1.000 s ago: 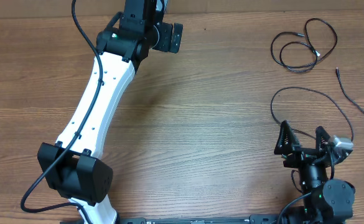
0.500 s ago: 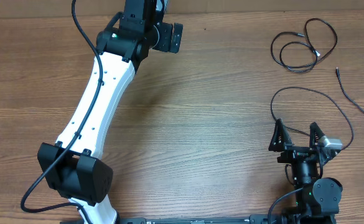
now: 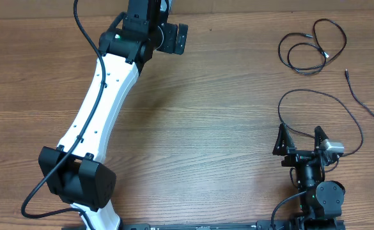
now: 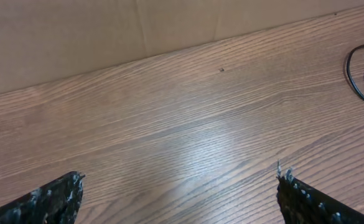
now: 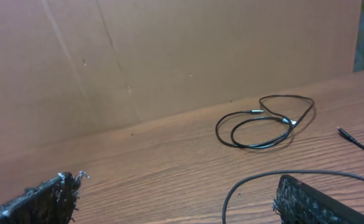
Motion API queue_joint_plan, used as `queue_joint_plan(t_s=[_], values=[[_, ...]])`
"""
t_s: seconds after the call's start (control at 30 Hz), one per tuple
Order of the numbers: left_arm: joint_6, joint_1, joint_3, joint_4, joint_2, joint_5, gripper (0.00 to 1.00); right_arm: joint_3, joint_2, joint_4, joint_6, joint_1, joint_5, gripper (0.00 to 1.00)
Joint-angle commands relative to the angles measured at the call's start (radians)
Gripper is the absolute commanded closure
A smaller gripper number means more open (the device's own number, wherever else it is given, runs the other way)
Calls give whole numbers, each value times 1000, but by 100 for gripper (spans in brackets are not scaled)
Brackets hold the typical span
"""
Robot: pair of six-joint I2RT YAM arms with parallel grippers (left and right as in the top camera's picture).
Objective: Untangle cables
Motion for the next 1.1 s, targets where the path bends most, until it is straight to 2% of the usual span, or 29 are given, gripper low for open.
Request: queue_joint_plan(t_s=[0.0, 0.53, 1.07], values=[[-9, 4, 15, 3, -19, 11, 0, -11, -11, -21, -34, -4, -8, 0], [-9, 4, 15, 3, -19, 11, 1, -12, -11, -27, -237, -3, -62, 0], [-9, 4, 15, 3, -19, 11, 0, -11, -11, -27, -243, -2, -61, 0]])
